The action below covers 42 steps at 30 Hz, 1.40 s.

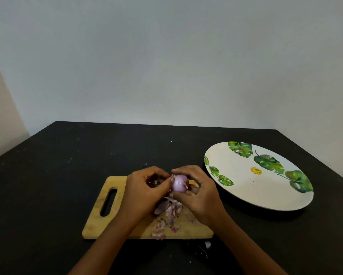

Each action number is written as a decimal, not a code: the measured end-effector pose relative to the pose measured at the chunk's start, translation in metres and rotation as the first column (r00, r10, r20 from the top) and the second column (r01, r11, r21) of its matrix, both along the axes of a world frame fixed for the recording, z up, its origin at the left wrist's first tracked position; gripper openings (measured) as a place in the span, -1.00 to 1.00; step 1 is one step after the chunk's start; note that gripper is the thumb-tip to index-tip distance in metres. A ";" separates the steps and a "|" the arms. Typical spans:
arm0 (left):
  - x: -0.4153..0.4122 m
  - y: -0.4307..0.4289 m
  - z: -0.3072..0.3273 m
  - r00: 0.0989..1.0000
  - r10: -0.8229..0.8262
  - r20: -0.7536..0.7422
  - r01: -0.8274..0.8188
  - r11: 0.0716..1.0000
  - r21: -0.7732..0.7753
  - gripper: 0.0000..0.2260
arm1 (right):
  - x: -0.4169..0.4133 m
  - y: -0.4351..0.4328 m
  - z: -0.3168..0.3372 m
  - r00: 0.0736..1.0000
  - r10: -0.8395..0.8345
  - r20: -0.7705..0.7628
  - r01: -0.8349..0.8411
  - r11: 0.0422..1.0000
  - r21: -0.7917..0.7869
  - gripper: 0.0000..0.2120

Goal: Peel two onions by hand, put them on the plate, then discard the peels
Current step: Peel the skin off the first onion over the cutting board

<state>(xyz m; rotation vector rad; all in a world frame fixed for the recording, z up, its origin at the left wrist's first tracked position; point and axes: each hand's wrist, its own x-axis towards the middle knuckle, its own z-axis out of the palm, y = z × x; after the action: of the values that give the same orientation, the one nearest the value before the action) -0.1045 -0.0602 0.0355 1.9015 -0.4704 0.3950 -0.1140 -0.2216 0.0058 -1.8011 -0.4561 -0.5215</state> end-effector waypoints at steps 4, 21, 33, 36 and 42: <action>0.001 0.001 0.001 1.000 -0.001 -0.003 0.001 1.000 -0.003 -0.91 | -0.001 0.000 -0.001 1.000 0.006 -0.010 -0.006 1.000 -0.017 -0.58; -0.004 -0.002 -0.004 0.981 0.145 0.130 -0.147 0.989 0.007 -0.94 | -0.002 0.003 0.002 0.998 0.053 -0.029 -0.053 0.998 0.025 -0.55; 0.002 0.001 0.002 0.972 0.233 -0.034 -0.235 0.950 -0.204 -0.88 | -0.009 0.007 0.015 0.984 0.156 -0.087 -0.126 0.952 0.277 -0.55; 0.004 0.006 0.002 0.953 0.301 0.029 -0.296 0.947 -0.124 -0.86 | -0.009 0.005 0.017 0.985 0.154 -0.082 -0.120 0.939 0.322 -0.56; 0.000 0.001 0.003 0.968 0.237 0.081 -0.235 0.971 -0.033 -0.88 | -0.007 0.003 0.015 0.986 0.133 -0.102 -0.097 0.948 0.304 -0.57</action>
<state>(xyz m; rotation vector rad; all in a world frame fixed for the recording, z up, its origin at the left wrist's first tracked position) -0.1043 -0.0594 0.0381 1.9300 -0.2924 0.6365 -0.1215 -0.2183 0.0212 -1.4959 -0.3739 -0.3744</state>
